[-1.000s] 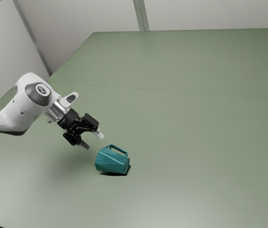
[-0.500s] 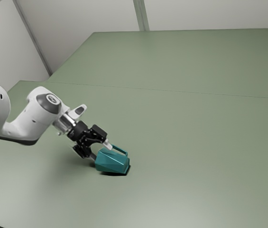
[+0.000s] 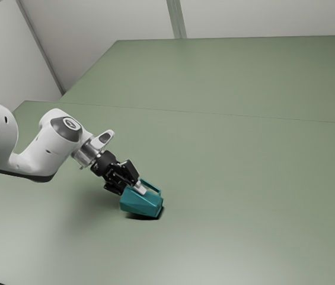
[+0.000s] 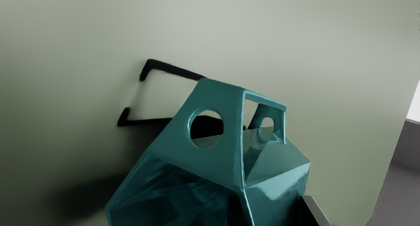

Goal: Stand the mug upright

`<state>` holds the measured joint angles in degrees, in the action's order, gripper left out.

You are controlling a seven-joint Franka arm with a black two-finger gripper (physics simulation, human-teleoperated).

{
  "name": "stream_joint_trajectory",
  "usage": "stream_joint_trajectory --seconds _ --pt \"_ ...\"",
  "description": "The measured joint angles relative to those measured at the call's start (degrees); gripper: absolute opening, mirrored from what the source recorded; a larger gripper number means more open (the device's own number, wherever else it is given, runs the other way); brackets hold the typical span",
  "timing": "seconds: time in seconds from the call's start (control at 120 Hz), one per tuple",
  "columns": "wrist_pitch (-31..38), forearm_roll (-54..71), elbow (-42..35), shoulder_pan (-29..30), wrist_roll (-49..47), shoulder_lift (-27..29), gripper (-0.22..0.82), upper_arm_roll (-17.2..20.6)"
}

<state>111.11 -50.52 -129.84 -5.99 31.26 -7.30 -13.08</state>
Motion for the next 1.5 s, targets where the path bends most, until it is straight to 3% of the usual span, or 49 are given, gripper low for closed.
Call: stream_joint_trajectory --seconds 0.367,0.55,0.892,1.067,1.25,1.5 --pt "0.1 0.0 0.0 -1.6 0.6 2.8 -0.15 0.1" --pt "0.1 1.3 0.1 -2.6 0.5 6.4 -0.17 0.1" --pt "0.3 20.1 10.4 -3.4 -1.2 6.6 -0.18 0.3" --pt "0.4 32.6 17.0 -4.1 -2.0 2.3 -0.18 0.4" --pt "0.8 42.5 23.9 -9.2 -2.5 -6.2 -0.18 0.6" --pt "3.7 47.7 25.1 -10.6 -3.1 -10.8 -0.18 0.9"
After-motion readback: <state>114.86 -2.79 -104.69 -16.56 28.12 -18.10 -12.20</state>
